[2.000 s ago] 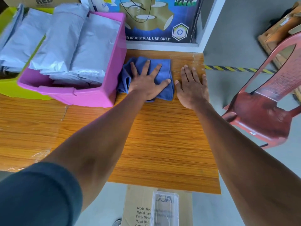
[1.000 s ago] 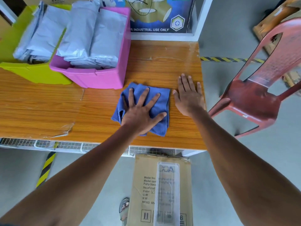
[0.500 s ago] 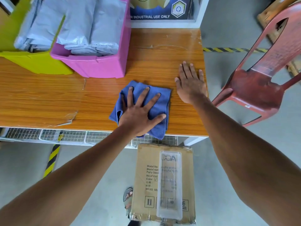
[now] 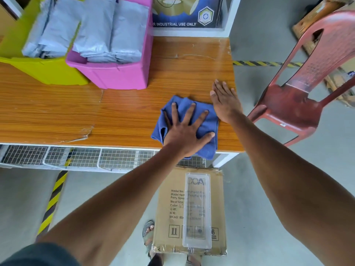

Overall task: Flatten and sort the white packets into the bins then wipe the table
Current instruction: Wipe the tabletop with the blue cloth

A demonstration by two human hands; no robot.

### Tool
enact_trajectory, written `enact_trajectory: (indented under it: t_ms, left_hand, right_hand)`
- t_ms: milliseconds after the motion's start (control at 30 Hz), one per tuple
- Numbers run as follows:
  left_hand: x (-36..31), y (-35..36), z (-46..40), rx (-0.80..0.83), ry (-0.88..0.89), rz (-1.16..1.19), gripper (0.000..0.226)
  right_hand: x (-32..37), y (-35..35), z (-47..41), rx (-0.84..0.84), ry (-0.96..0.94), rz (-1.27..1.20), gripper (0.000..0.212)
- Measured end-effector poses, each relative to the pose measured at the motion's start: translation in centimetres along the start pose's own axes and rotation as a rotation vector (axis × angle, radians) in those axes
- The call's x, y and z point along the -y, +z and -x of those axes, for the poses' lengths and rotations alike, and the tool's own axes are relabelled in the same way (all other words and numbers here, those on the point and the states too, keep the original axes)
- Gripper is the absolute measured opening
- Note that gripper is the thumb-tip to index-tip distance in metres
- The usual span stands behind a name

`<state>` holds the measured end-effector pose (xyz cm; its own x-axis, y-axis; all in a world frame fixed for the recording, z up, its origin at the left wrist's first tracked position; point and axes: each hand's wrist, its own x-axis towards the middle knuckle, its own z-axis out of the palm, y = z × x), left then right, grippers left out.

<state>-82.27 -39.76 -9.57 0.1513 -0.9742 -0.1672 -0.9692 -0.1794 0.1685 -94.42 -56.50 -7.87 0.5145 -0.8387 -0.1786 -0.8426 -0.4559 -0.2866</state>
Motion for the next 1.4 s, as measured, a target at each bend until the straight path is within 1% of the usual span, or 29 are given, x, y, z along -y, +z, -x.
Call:
enact_trajectory:
  t_ms: [100, 133, 200, 267, 300, 333, 367, 400, 500, 567, 600, 667, 733, 800, 833, 867, 900, 967, 1033, 1067, 1100, 1200, 1267, 1333, 1400]
  left_hand:
    - [1.8, -0.5, 0.3, 0.009, 0.106, -0.021, 0.084]
    - [3.2, -0.6, 0.4, 0.002, 0.105, -0.007, 0.084]
    - [6.4, -1.1, 0.4, -0.030, -0.012, 0.035, 0.085]
    - [7.9, -1.6, -0.4, -0.048, -0.201, 0.050, 0.086]
    - [7.5, -1.6, -0.8, -0.054, -0.276, 0.034, 0.086]
    - [6.3, -1.5, -1.4, -0.060, -0.311, 0.019, 0.087]
    - [4.6, -1.3, -1.8, -0.059, -0.307, 0.019, 0.088]
    - [2.8, -1.0, -2.1, -0.044, -0.261, 0.033, 0.088]
    - [-0.2, -0.1, -1.4, 0.005, -0.007, 0.066, 0.087]
    - [1.1, 0.0, 0.1, 0.001, 0.089, 0.053, 0.086]
    - [2.5, -0.1, 0.9, -0.014, 0.095, 0.040, 0.085]
    - [6.3, -0.5, 2.2, -0.043, 0.014, 0.040, 0.085]
    - [9.8, -1.2, 2.2, -0.065, -0.146, 0.039, 0.085]
    - [10.9, -1.7, 1.4, -0.066, -0.324, 0.040, 0.084]
    - [10.4, -1.8, 0.7, -0.066, -0.376, 0.048, 0.083]
    - [9.5, -1.8, 0.0, -0.065, -0.382, 0.057, 0.084]
    - [8.4, -1.7, -0.5, -0.060, -0.342, 0.060, 0.084]
    - [7.4, -1.4, -1.4, -0.044, -0.202, 0.078, 0.082]
    - [8.8, -1.7, -1.6, -0.033, -0.112, 0.100, 0.081]
    - [10.2, -1.9, -1.5, -0.045, -0.121, 0.102, 0.080]
    - [12.1, -2.1, -1.2, -0.060, -0.171, 0.104, 0.080]
    - [17.4, -2.9, 0.5, -0.088, -0.432, 0.089, 0.081]
    - [18.6, -3.1, 1.7, -0.090, -0.568, 0.057, 0.083]
    - [16.9, -2.8, 2.4, -0.078, -0.589, 0.050, 0.085]
    - [13.8, -2.2, 2.4, -0.072, -0.474, 0.043, 0.085]
  right_hand:
    - [-0.1, 0.4, 1.6, -0.026, -0.007, 0.003, 0.058]
    - [-0.1, 0.5, 1.9, -0.037, -0.017, 0.019, 0.058]
    - [0.0, 0.7, 2.3, -0.042, -0.029, 0.036, 0.059]
    - [0.2, 0.9, 2.4, -0.054, -0.015, 0.043, 0.060]
    - [0.2, 1.0, 2.3, -0.064, -0.010, 0.048, 0.061]
    - [0.2, 1.1, 2.1, -0.071, -0.007, 0.054, 0.061]
    - [0.1, 1.2, 2.0, -0.075, -0.006, 0.061, 0.061]
    - [0.1, 1.3, 1.9, -0.079, -0.008, 0.071, 0.060]
    - [-0.1, 1.6, 1.9, -0.090, -0.013, 0.096, 0.059]
    - [0.0, 1.5, 2.1, -0.082, -0.017, 0.096, 0.060]
    - [0.0, 1.5, 2.4, -0.082, -0.023, 0.096, 0.061]
    - [0.1, 1.6, 3.0, -0.073, -0.029, 0.102, 0.065]
    - [0.2, 2.0, 3.7, -0.079, -0.028, 0.146, 0.073]
    - [0.7, 2.5, 3.9, -0.098, -0.032, 0.191, 0.077]
    - [1.1, 2.7, 3.9, -0.097, -0.042, 0.198, 0.077]
    - [1.4, 2.8, 3.9, -0.093, -0.057, 0.201, 0.077]
    - [1.8, 2.9, 3.9, -0.091, -0.074, 0.202, 0.076]
    - [2.5, 3.4, 3.8, -0.100, -0.099, 0.212, 0.078]
    - [3.0, 3.8, 3.7, -0.109, -0.092, 0.216, 0.079]
    - [3.2, 4.0, 3.7, -0.114, -0.087, 0.220, 0.079]
    - [3.4, 4.1, 3.8, -0.117, -0.086, 0.227, 0.079]
    - [3.5, 4.2, 3.8, -0.119, -0.088, 0.246, 0.079]
    - [3.6, 4.3, 3.8, -0.130, -0.088, 0.244, 0.081]
    - [3.7, 4.3, 3.8, -0.134, -0.084, 0.241, 0.083]
    - [3.8, 4.3, 3.8, -0.138, -0.078, 0.236, 0.084]
